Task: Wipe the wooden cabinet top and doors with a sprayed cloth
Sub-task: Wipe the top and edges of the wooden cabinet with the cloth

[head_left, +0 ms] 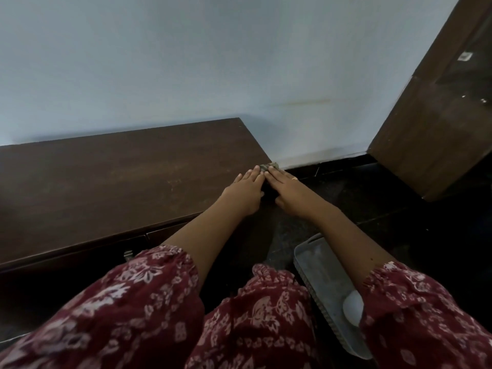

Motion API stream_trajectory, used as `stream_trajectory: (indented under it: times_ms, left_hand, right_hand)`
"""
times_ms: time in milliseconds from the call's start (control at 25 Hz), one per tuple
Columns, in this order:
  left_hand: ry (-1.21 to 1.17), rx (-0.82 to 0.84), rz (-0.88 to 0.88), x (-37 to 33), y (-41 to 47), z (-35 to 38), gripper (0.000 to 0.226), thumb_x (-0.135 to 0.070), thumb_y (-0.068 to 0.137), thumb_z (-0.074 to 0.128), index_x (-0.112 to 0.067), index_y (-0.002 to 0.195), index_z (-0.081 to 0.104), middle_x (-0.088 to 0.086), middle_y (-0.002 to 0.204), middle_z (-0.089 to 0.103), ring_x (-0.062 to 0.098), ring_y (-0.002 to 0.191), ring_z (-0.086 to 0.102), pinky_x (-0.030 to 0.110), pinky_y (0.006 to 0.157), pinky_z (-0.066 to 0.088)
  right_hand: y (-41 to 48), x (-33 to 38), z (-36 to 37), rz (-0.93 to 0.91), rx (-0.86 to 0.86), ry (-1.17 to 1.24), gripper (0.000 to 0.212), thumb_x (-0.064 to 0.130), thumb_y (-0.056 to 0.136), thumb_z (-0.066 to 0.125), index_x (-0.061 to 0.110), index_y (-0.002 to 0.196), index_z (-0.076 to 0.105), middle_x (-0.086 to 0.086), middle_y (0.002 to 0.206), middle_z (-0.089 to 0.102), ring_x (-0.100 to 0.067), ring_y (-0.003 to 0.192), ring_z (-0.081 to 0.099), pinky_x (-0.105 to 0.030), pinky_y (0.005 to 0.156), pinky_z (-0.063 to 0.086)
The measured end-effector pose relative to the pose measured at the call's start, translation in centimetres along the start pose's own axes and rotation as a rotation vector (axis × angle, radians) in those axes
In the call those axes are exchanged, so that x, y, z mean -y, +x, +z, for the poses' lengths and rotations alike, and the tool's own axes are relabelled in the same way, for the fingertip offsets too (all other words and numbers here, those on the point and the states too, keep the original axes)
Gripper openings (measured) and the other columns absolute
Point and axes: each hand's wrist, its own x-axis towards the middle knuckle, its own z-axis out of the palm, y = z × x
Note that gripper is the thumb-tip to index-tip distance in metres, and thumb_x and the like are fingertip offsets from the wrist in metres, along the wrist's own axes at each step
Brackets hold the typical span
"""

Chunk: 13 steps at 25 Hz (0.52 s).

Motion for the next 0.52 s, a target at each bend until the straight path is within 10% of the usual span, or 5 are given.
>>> stream_trajectory:
  times_ms: [360,520]
  left_hand:
    - [-0.016,-0.027,0.244,0.2,1.2,0.9,0.053,-0.016,0.101,0.029,-0.015,0.15,0.01,0.001,0.161,0.001,0.018,0.149,0.002,0.036,0.12,0.0]
    - [-0.118,-0.153,0.403,0.4,0.4,2.4,0.046,-0.015,0.101,0.027,-0.013,0.147,0.023,0.004,0.159,0.017,0.019,0.148,0.009,0.032,0.119,0.002]
  right_hand:
    - [-2.0,1.4,-1.2,0.331,0.041,0.114,0.065,0.011,0.093,0.045,0.008,0.149,0.012,-0.014,0.16,0.008,-0.031,0.145,0.02,-0.034,0.116,0.019]
    - [-5.0,1.9,-2.4,0.471,0.045,0.387,0.053,0.011,0.095,0.044,0.02,0.145,0.032,-0.017,0.148,0.04,-0.033,0.132,0.042,-0.04,0.11,0.034]
